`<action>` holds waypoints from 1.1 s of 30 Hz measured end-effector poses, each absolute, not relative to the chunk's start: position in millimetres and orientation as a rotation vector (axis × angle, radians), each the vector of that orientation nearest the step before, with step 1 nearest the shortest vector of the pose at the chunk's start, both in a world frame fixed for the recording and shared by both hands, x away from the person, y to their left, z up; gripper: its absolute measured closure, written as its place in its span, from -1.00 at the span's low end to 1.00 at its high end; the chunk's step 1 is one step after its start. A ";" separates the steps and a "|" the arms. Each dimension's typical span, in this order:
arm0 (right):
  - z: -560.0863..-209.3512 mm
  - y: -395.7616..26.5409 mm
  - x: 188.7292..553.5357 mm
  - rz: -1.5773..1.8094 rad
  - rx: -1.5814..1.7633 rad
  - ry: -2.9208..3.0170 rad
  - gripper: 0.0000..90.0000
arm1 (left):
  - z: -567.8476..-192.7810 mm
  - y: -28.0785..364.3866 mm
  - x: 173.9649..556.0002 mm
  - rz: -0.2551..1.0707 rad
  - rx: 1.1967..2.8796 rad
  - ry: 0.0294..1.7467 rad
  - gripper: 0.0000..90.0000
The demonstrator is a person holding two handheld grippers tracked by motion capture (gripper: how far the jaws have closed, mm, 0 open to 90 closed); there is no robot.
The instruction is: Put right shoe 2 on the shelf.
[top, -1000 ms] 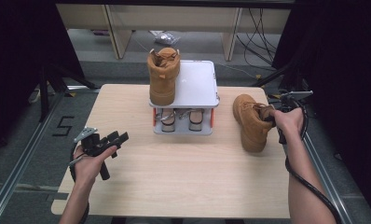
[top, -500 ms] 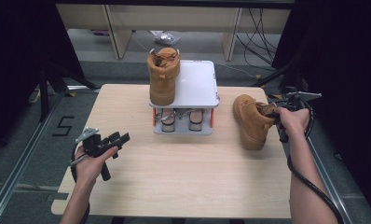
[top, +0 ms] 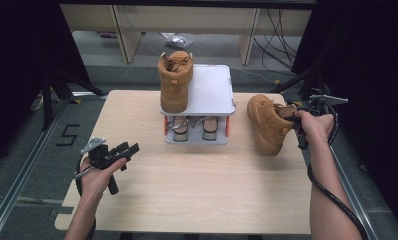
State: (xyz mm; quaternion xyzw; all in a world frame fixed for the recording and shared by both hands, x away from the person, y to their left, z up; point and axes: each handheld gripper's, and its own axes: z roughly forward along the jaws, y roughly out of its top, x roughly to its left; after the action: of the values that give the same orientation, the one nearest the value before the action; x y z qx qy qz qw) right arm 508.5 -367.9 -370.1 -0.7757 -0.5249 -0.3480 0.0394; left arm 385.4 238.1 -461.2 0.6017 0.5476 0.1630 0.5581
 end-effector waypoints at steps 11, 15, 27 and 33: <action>-363.7 -366.7 510.0 -1.119 -2.375 -1.578 0.84 | -462.6 238.3 385.4 0.388 1.420 1.294 0.03; -361.1 -365.2 510.7 -1.133 -2.371 -1.527 0.84 | -462.5 238.9 385.2 0.389 1.416 1.294 0.03; -351.2 -360.1 513.2 -1.195 -2.372 -1.513 0.84 | -462.4 241.1 384.4 0.392 1.411 1.294 0.03; -345.9 -360.5 513.1 -1.197 -2.371 -1.508 0.84 | -462.1 241.3 384.0 0.396 1.415 1.295 0.03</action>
State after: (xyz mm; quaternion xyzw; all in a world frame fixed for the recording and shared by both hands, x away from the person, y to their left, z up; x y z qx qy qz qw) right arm 513.1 -360.5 -345.9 -0.7756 -0.4932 -0.3916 0.0437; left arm 384.0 241.3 -462.1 0.5996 0.5489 0.1678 0.5577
